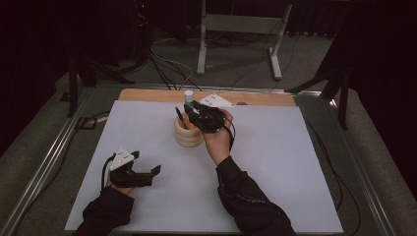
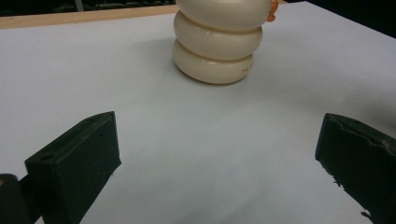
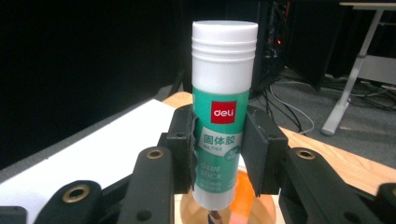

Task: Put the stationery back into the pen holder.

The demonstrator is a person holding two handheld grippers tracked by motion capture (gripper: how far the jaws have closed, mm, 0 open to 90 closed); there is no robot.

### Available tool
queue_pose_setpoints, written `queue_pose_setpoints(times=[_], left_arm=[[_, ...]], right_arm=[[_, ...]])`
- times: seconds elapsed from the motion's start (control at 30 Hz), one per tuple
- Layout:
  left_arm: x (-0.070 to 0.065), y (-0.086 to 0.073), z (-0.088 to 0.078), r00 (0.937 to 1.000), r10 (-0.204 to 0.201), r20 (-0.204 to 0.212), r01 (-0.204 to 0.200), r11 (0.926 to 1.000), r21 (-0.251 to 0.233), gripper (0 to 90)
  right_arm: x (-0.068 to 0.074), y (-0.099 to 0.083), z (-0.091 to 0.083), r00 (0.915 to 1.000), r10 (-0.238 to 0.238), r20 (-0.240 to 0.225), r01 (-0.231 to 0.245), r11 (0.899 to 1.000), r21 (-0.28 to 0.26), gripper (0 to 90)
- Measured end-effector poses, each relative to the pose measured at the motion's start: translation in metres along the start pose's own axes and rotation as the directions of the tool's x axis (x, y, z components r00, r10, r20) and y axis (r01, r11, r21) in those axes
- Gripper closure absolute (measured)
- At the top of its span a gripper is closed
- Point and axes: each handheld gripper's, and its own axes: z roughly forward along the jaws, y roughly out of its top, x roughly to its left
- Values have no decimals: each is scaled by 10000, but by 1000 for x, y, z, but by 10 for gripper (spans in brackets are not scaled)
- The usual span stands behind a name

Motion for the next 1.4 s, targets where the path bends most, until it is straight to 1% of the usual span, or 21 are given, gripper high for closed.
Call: queue_pose_setpoints(times=[0.13,0.33,0.6,0.8,1.0,1.13,1.4], left_arm=[[0,0,0,10000,-6,21,6,10000,14,3],[0,0,0,10000,11,33,-11,10000,5,3],[0,0,0,10000,-20,46,20,10000,-25,3],[0,0,0,10000,-10,40,10,10000,-28,3],[-1,0,0,10000,28,19,-28,10000,-59,3],[0,0,-1,10000,-22,31,22,10000,-82,3],[0,0,-1,10000,-64,72,65,10000,-62,3]], right_arm=[[-1,-5,6,9999,-53,124,51,9999,140,655],[-4,-11,14,9997,103,230,-111,9993,367,655],[-5,-16,22,9994,163,299,-181,9981,592,655],[-4,-20,28,9995,70,319,-98,9962,860,654],[-5,-23,31,9989,299,353,-333,9942,1023,654],[-5,-25,33,9988,325,355,-363,9932,1104,654],[-5,-29,37,9978,516,420,-573,9871,1495,654]])
